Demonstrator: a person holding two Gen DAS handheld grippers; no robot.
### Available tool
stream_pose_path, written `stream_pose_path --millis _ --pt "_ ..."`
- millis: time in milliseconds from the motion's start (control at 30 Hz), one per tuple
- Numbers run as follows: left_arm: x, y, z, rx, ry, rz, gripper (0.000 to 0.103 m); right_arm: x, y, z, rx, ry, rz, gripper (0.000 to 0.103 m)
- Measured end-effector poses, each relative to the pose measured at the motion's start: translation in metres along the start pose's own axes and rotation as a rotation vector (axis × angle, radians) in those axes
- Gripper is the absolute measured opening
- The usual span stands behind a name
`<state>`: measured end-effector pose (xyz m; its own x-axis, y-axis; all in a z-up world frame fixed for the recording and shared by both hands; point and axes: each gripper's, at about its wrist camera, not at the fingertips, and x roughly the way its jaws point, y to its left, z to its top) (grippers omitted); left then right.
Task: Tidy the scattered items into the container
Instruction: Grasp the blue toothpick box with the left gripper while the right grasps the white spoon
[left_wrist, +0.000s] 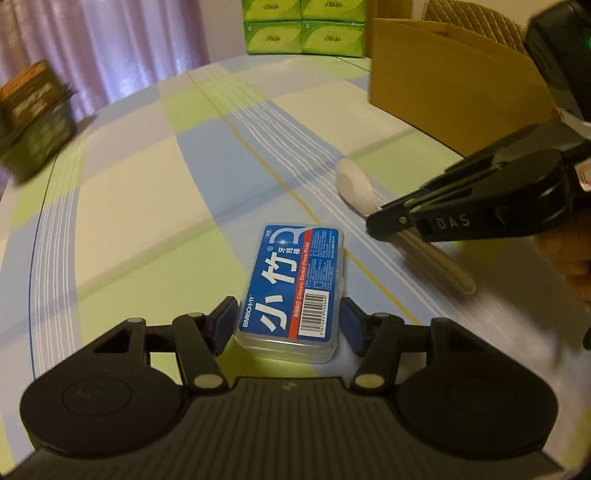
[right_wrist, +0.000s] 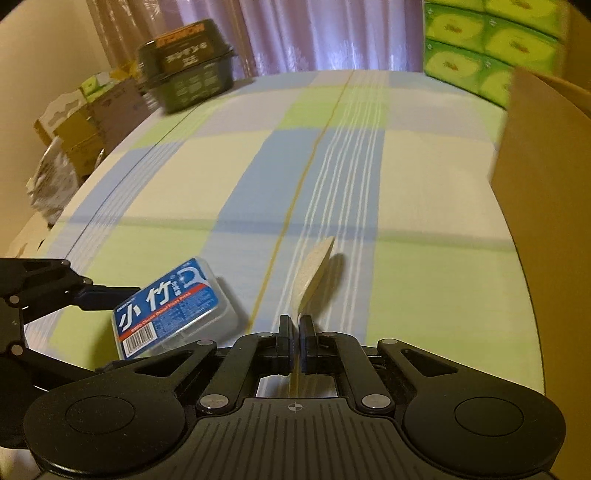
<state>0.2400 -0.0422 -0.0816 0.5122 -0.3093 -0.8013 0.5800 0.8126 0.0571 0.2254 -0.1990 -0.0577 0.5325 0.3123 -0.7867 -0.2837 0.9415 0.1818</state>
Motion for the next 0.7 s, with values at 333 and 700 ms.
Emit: stream_pose_path --millis 333,700 --pt "-0.046 -0.053 -0.055 -0.060 -0.056 0.004 0.067 -0.056 0.026 -0.073 -0.128 0.004 -0.060 0.006" --pt "-0.040 -0.037 -0.056 -0.096 -0.102 -0.012 0.073 -0.050 0.032 -0.085 -0.204 -0.016 -0.115 0.006"
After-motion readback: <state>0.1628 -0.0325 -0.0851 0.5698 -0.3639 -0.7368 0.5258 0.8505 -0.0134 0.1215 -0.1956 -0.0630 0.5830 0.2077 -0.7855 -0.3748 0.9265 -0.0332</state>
